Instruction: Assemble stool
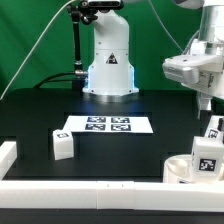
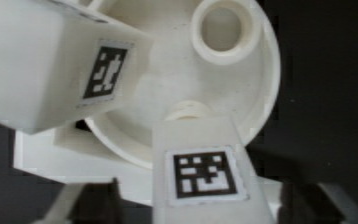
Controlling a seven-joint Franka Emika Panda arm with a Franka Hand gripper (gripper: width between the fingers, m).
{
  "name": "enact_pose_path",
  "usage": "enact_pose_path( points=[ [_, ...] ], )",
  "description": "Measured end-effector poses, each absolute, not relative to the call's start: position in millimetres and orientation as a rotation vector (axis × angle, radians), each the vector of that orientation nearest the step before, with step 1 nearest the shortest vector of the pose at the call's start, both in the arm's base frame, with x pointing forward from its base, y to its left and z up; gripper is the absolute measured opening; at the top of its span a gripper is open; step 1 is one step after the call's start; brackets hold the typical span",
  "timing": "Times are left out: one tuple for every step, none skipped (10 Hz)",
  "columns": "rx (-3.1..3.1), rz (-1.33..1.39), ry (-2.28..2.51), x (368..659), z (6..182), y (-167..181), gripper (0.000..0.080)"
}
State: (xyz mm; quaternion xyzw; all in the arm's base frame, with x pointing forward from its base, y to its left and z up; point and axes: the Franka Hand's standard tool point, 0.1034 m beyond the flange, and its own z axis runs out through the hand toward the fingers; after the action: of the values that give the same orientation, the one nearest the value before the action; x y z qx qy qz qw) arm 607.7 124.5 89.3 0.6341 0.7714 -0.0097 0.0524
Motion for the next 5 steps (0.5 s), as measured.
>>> enact_pose_path(
  points=[
    [1.938, -0.03, 2.339, 607.9, 89.4, 126.4, 0.033],
    [1.943, -0.031, 2.334, 608.1, 89.4, 125.7, 0.033],
    [1.946, -0.03, 2.331, 608.4, 89.5, 124.7, 0.033],
    [1.957, -0.029, 2.322, 608.5, 89.5, 124.6, 0.033],
    [1.982, -0.027, 2.301, 608.5, 89.5, 124.4, 0.033]
  ],
)
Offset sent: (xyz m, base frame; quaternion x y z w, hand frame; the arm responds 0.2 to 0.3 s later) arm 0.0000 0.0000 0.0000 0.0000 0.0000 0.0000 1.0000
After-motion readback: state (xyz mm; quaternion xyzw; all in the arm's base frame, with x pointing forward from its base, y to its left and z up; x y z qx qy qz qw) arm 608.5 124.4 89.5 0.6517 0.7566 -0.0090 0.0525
